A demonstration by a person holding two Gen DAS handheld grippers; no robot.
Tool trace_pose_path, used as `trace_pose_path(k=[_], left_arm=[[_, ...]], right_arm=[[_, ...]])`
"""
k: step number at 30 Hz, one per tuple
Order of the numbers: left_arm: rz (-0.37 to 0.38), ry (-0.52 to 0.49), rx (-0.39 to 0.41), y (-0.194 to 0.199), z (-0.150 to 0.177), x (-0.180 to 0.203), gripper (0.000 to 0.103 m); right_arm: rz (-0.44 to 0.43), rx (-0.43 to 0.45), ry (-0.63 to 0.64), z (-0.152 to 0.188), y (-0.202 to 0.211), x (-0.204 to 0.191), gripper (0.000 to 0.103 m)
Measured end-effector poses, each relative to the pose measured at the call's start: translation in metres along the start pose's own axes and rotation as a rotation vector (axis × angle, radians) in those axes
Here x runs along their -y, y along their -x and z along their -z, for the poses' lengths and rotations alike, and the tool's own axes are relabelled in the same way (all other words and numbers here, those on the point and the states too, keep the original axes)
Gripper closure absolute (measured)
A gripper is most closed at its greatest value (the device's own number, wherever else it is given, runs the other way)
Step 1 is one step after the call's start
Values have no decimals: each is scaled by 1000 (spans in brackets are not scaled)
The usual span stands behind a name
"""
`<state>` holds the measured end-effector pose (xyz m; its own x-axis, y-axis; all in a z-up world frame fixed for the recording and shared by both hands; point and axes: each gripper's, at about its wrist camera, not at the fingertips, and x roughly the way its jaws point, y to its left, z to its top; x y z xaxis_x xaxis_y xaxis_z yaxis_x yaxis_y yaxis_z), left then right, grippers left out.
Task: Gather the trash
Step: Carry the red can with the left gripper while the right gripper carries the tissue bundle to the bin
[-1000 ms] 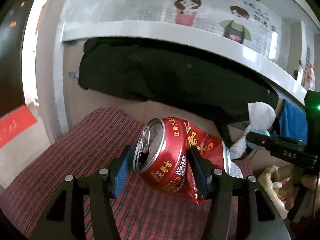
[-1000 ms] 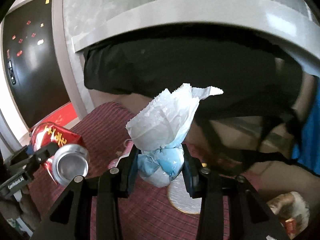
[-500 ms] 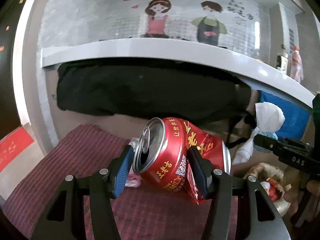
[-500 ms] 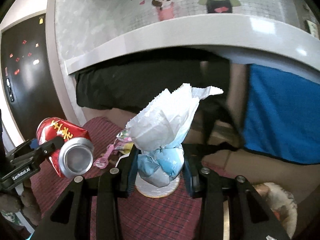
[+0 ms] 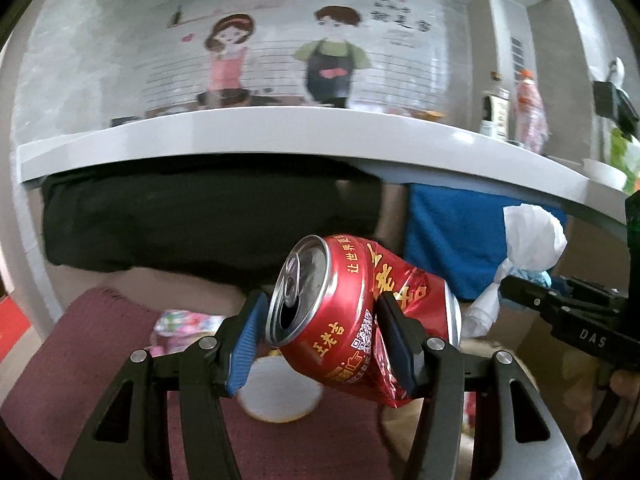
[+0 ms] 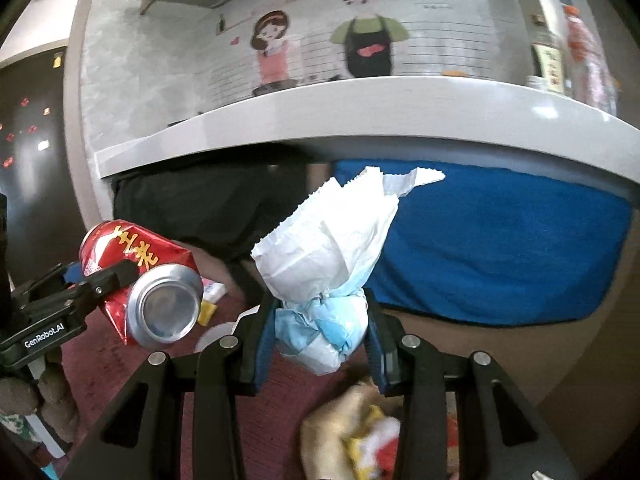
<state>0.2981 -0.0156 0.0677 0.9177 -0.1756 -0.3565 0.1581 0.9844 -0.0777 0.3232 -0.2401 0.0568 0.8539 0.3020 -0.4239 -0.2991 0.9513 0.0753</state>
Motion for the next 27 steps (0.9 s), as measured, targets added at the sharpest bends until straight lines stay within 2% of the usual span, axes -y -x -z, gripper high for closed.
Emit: trace_pose_path(k=[7,11,27], left_arm=[[79,-46,0,-13,-4,53,46],[103,-59,-13,-20,-2,71,46],[144,-62,-80,-44,20,94,46]], right_arm=[[78,-4,-43,13,18,46,66],[109,-1,-57,19,25,66,66],[134,-18,-67,40,29,86,66]])
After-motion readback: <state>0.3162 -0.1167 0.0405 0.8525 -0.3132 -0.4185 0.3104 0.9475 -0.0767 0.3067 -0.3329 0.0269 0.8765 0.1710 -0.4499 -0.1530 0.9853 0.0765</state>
